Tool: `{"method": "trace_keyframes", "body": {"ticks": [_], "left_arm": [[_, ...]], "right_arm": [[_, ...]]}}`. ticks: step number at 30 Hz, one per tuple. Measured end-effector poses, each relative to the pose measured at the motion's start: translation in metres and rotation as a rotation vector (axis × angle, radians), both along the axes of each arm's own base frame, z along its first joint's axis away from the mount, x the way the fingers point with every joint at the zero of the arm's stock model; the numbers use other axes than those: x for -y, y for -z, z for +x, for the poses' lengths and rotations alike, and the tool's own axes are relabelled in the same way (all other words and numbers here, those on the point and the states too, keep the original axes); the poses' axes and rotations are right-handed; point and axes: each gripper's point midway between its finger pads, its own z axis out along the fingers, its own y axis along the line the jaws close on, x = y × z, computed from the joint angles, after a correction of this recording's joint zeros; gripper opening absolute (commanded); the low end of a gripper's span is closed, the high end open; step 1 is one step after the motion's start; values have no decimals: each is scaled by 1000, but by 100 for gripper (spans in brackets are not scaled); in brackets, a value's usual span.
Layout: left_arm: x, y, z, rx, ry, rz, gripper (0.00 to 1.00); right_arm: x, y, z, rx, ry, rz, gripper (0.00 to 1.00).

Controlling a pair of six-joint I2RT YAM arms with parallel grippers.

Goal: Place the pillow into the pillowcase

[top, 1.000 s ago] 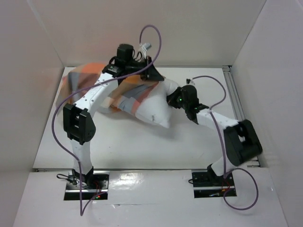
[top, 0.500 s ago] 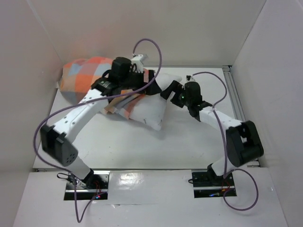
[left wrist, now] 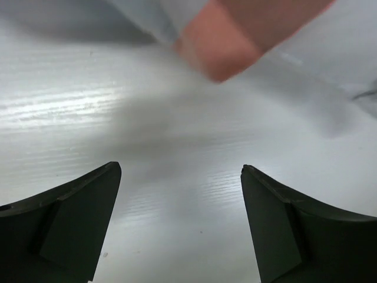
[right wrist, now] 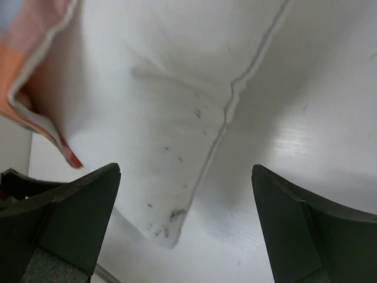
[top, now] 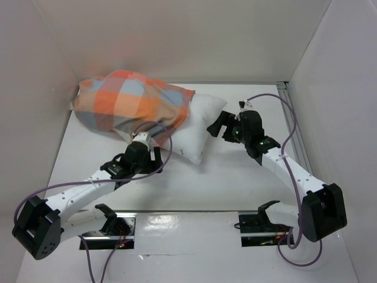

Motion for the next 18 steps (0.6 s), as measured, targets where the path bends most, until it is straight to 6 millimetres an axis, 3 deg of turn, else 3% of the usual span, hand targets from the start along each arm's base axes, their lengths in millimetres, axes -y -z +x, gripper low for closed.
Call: {"method": "trace_keyframes", "body": {"ticks": [3, 11, 17, 18], "left_arm": [[-2, 23, -7, -7, -16, 12, 97], [7, 18, 43, 119, -102, -9, 83], [5, 22, 75, 122, -157, -2, 62], [4, 21, 79, 125, -162, -1, 53]], "right_arm": [[-3, 23, -13, -61, -44, -13, 100], [-23, 59, -21, -153, -184, -12, 100], [-40, 82, -31, -222, -285, 2, 96], [-43, 83, -32, -226, -302, 8, 94]]}}
